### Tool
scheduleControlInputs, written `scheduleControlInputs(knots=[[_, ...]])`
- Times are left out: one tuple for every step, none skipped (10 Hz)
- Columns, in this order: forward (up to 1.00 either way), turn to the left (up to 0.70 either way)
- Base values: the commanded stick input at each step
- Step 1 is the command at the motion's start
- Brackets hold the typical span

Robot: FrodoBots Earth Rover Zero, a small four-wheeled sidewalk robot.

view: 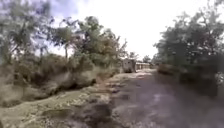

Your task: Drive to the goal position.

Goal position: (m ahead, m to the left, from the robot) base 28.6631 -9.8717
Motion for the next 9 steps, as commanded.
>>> scheduleControlInputs(knots=[[1.00, -0.19], [1.00, 0.00], [1.00, 0.00], [1.00, 0.00], [1.00, 0.00], [1.00, 0.00], [1.00, 0.00], [1.00, 0.00], [1.00, 0.00]])
